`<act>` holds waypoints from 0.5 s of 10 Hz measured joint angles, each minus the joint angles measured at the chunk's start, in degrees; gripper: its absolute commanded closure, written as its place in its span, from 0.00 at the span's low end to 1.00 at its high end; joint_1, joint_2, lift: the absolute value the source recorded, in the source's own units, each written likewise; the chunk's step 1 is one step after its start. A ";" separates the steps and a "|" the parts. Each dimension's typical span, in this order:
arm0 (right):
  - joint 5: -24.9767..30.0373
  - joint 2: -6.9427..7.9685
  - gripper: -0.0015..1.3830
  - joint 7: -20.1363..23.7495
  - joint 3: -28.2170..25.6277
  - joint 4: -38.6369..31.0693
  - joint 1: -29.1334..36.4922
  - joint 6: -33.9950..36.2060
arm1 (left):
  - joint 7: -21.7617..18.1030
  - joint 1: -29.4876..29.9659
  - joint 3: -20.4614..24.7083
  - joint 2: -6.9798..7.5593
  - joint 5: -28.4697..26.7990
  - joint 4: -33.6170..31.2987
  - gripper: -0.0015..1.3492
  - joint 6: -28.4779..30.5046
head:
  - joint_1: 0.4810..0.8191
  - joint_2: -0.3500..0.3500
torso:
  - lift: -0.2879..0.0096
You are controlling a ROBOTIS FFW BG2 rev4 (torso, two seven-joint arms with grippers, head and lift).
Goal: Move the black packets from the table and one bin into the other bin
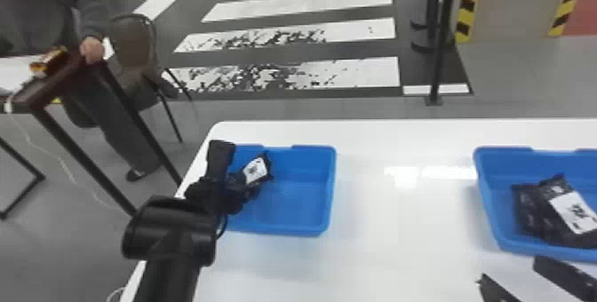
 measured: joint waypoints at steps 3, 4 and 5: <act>-0.42 -0.09 0.06 0.14 -0.10 -0.06 0.16 -0.39 | -0.17 1.72 0.09 -0.55 4.68 -2.46 0.91 -3.87 | 0.63 0.83 | 0.60; -0.61 -0.14 0.06 0.14 -0.10 -0.66 0.20 -0.44 | -0.34 4.18 0.38 -0.82 6.02 -6.64 0.91 -3.03 | 0.63 0.82 | 0.60; -0.88 -0.20 0.06 0.14 -0.10 -1.86 0.24 -0.37 | -0.48 8.47 1.50 -1.37 6.84 -13.51 0.91 -1.54 | 0.63 0.82 | 0.60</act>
